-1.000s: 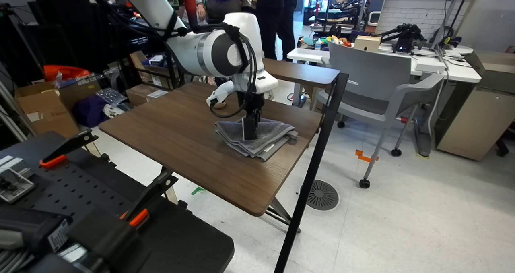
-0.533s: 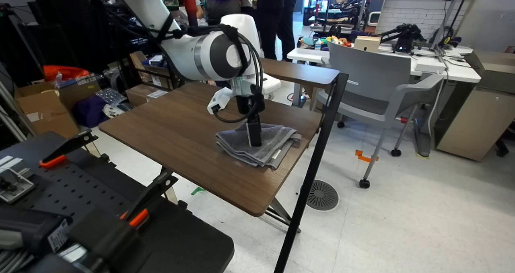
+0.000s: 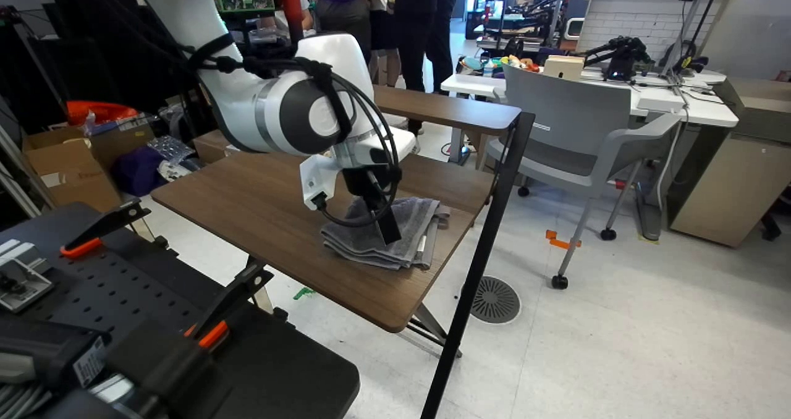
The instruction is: Slide the towel across the table and move the toy to the right.
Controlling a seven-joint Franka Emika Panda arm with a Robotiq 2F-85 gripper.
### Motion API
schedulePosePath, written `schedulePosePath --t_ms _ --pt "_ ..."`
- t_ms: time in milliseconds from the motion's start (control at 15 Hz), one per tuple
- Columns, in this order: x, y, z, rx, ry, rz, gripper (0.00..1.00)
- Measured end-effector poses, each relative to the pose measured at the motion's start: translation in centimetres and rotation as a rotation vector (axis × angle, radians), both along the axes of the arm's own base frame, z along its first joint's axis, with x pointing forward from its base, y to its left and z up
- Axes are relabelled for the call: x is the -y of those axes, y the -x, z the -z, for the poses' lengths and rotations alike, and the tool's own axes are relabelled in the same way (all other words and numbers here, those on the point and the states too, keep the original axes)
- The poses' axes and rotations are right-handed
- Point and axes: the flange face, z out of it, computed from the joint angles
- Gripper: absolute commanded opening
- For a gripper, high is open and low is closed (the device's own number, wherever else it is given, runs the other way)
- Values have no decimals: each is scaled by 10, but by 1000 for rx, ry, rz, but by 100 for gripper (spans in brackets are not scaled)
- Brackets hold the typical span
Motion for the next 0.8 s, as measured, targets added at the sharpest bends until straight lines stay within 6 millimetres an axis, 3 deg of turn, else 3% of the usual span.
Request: schedulePosePath --t_ms 533,800 --pt "-41 60 1 -9 -76 -199 100" --pt "-43 62 -3 -1 -82 -195 100"
